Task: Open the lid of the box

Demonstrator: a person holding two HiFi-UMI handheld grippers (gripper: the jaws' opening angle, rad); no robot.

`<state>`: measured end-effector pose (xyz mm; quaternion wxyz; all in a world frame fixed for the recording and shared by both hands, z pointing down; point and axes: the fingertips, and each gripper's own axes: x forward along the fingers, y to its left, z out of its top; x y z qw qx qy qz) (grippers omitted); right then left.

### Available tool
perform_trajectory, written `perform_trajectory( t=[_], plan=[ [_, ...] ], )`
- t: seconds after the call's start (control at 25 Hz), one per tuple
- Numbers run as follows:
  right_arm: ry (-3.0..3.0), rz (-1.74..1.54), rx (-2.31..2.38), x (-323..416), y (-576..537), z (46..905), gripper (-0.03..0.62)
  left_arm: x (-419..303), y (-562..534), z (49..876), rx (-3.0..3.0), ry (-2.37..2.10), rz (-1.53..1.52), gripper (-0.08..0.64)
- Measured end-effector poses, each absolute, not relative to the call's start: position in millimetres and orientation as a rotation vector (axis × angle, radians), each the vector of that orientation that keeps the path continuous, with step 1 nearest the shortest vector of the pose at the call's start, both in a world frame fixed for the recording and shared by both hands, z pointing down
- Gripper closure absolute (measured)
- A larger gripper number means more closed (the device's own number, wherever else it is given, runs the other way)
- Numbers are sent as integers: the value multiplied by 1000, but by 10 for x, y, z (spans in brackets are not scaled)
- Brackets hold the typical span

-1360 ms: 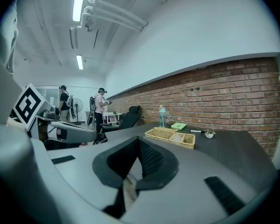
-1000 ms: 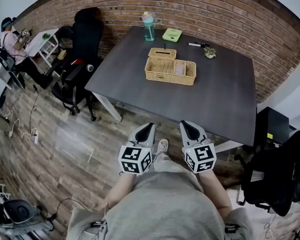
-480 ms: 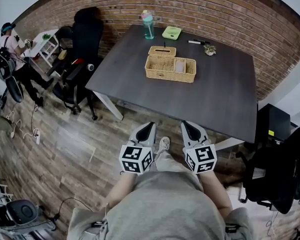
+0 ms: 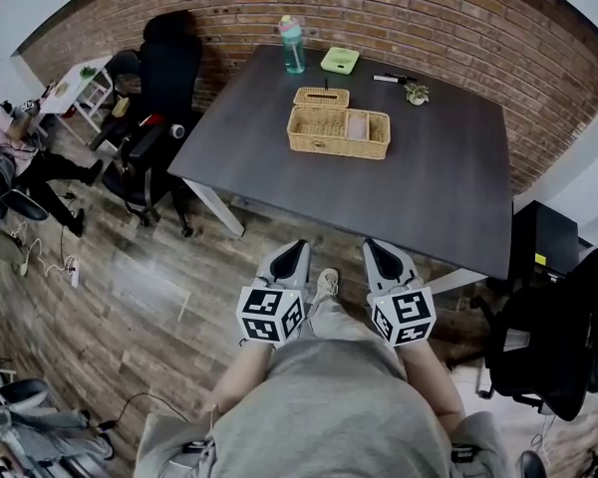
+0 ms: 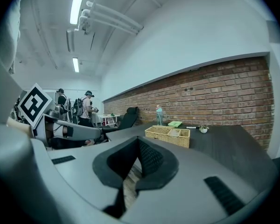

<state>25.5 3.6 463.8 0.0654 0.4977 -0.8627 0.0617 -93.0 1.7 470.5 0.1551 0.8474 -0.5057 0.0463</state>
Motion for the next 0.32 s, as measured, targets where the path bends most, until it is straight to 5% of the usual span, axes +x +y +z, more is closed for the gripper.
perform_trajectory(
  t=[0.32],
  plan=[
    [-2610, 198, 1516, 243, 36, 4625, 591, -986, 30, 4734, 2417, -1451, 136, 537]
  ],
)
